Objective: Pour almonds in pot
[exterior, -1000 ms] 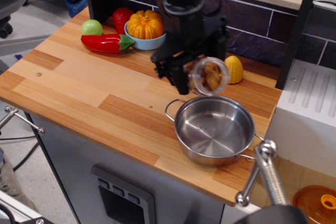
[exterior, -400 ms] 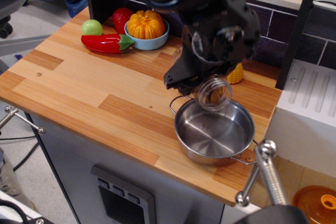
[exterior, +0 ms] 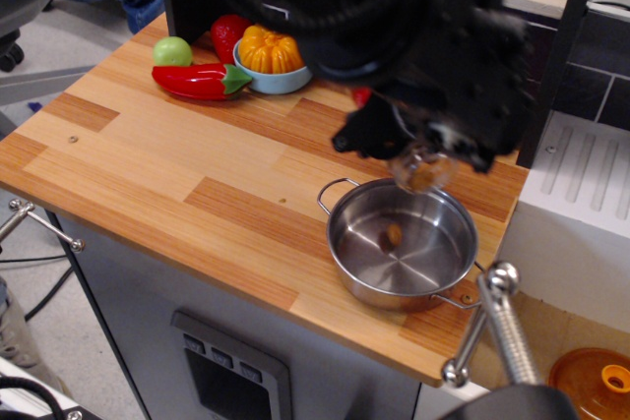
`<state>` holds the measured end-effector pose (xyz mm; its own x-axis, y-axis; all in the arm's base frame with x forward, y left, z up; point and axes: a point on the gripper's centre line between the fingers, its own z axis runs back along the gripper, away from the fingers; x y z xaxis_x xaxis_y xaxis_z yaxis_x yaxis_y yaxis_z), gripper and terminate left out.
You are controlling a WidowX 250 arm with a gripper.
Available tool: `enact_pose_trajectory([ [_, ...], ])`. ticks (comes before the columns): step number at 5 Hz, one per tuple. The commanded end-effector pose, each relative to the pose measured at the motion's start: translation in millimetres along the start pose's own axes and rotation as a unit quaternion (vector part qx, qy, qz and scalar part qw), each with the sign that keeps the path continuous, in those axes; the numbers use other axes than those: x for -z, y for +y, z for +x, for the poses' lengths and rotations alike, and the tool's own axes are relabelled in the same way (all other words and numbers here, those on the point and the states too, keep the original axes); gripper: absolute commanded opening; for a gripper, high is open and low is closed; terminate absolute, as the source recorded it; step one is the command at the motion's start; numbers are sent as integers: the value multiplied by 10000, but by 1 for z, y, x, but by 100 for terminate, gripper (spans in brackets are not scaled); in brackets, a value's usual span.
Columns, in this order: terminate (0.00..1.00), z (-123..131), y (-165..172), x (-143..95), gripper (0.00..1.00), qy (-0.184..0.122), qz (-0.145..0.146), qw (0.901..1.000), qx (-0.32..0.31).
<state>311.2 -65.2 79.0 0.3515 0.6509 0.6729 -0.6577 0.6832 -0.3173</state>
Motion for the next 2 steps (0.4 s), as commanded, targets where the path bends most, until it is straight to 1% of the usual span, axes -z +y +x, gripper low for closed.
enact_pose_trajectory([
  [1, 0, 13, -1, 0, 0, -389, -322, 9986, 179],
  [2, 0, 4, 7, 1, 0, -814, -761, 9912, 708],
])
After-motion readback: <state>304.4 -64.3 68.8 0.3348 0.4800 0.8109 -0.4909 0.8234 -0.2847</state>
